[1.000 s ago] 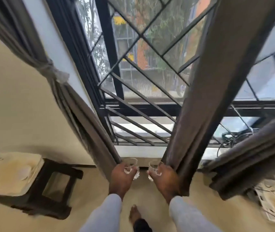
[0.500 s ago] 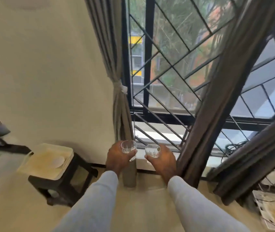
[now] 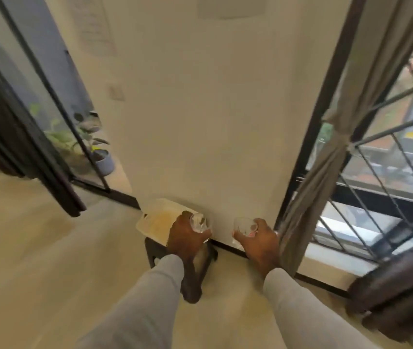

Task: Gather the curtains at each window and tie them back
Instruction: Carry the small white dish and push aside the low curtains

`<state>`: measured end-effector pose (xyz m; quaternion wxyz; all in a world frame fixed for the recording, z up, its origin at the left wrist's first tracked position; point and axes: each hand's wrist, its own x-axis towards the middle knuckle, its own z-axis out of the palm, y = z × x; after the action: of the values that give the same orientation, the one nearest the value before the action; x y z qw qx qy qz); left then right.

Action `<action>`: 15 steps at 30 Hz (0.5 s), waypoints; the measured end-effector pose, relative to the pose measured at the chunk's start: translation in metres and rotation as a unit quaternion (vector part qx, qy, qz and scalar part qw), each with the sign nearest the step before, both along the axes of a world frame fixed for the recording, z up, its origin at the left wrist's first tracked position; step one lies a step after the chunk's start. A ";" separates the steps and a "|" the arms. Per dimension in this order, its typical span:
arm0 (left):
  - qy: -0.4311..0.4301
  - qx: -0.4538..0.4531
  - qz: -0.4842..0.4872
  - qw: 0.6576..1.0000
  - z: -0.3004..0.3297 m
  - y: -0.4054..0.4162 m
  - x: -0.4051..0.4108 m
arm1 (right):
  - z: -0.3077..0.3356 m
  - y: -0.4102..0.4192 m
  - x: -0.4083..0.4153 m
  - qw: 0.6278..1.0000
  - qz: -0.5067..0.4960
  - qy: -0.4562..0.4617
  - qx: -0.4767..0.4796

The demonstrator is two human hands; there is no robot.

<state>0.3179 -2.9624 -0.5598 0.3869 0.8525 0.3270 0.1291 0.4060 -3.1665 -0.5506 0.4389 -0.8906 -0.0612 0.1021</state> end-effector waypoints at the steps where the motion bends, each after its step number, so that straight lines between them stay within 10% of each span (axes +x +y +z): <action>1: 0.005 0.004 0.009 1.000 0.003 0.017 -0.005 | 0.000 0.021 0.000 1.000 0.011 0.002 0.003; 15: 0.087 -0.035 0.135 0.986 -0.060 0.256 0.019 | -0.092 0.291 0.070 0.985 0.168 0.039 -0.003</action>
<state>0.3372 -2.7062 -0.6199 0.3652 0.7946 0.4759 0.0938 0.4758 -2.8758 -0.6427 0.4153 -0.8642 -0.1925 0.2088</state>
